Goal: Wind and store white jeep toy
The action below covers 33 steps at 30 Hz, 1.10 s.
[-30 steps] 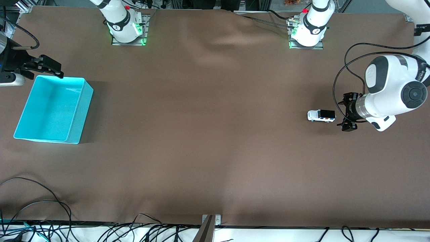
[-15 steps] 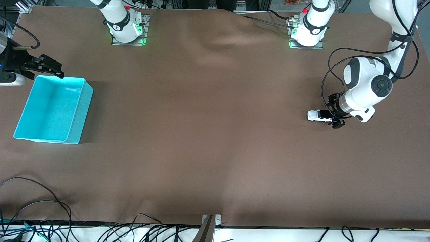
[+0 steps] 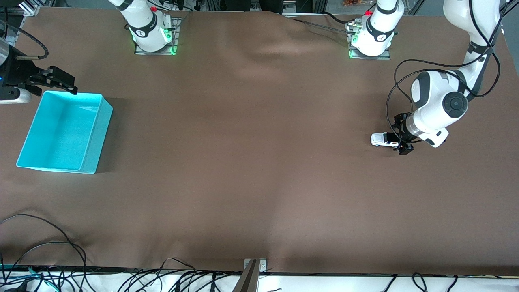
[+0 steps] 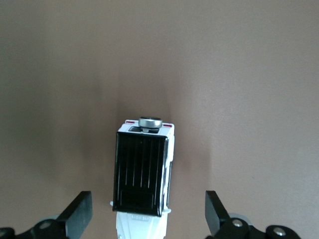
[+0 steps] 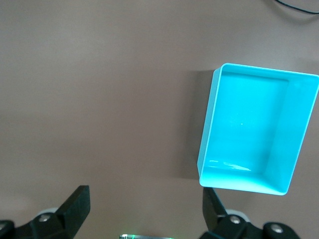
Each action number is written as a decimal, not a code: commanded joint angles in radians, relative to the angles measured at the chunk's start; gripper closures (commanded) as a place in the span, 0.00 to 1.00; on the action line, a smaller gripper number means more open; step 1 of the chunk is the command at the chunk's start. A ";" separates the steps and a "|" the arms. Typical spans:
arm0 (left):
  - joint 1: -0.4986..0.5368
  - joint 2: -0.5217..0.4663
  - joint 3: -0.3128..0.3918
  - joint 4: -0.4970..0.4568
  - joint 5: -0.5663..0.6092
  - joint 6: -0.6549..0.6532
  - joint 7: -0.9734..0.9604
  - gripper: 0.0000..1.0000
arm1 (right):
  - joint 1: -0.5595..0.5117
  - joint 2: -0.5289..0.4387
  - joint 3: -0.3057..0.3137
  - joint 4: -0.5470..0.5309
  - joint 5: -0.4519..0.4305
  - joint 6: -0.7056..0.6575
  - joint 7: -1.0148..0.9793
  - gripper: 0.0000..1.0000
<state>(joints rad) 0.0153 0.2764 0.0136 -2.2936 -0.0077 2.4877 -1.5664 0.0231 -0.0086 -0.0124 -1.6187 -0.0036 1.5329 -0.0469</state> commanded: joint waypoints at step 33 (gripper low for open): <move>-0.060 -0.008 -0.026 0.006 0.058 0.051 -0.142 0.93 | -0.003 0.009 0.000 0.026 0.017 -0.007 -0.004 0.00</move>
<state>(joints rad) 0.0043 0.3017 0.0029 -2.3225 0.0225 2.5892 -1.6003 0.0230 -0.0086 -0.0124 -1.6184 -0.0034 1.5329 -0.0469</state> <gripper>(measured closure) 0.489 0.000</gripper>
